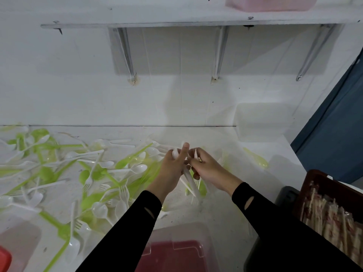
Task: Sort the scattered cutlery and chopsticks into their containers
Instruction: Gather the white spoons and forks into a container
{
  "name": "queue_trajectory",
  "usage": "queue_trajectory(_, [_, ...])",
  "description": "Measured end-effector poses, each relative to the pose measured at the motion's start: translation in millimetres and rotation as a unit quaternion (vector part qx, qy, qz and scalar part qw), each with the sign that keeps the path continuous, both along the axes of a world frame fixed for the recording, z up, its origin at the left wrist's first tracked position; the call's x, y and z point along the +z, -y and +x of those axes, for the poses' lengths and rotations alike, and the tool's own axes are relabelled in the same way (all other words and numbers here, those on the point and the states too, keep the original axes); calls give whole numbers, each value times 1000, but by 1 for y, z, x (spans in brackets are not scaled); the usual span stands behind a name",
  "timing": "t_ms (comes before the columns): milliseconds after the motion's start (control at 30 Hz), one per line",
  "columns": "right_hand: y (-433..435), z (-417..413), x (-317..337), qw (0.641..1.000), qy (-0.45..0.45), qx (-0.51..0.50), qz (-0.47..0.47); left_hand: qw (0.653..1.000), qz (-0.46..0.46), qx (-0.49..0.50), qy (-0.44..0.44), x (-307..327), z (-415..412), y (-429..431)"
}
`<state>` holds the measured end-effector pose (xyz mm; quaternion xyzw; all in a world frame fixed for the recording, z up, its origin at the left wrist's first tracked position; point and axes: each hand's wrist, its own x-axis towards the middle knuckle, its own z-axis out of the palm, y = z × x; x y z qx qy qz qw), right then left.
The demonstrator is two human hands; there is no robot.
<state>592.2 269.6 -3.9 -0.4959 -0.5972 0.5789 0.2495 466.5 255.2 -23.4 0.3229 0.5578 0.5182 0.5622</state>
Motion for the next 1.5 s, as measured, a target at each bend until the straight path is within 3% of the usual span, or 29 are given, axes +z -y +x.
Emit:
queue_trajectory(100, [5,0,0,997,32,47,47,999,23,-49,-4,-1,-3,2])
queue_trajectory(267, [2,7,6,997,31,18,68,997,-19,76,19,-7,-8,-4])
queue_trajectory(367, [-3,13,1,990,76,-8,115,996,-7,81,43,-4,-7,-3])
queue_trajectory(533, [-5,7,0,995,88,-50,16,999,17,22,45,4,1,6])
queue_trajectory(767, [-3,2,-14,983,74,5,171,998,11,29,-46,3,-3,6])
queue_trajectory(833, [0,1,-17,979,71,40,187,998,14,45,-35,1,-5,5])
queue_trajectory(1100, [14,-2,-3,989,-2,150,12,984,59,154,-62,2,-8,-1])
queue_trajectory(1233, [11,-2,-9,987,10,160,16,980,68,180,-53,3,-8,-2])
queue_trajectory(1333, [9,1,-12,983,62,150,90,983,75,162,-47,4,-8,-2])
queue_trajectory(1500, [-2,5,-21,969,104,25,221,988,85,124,34,4,-5,-2])
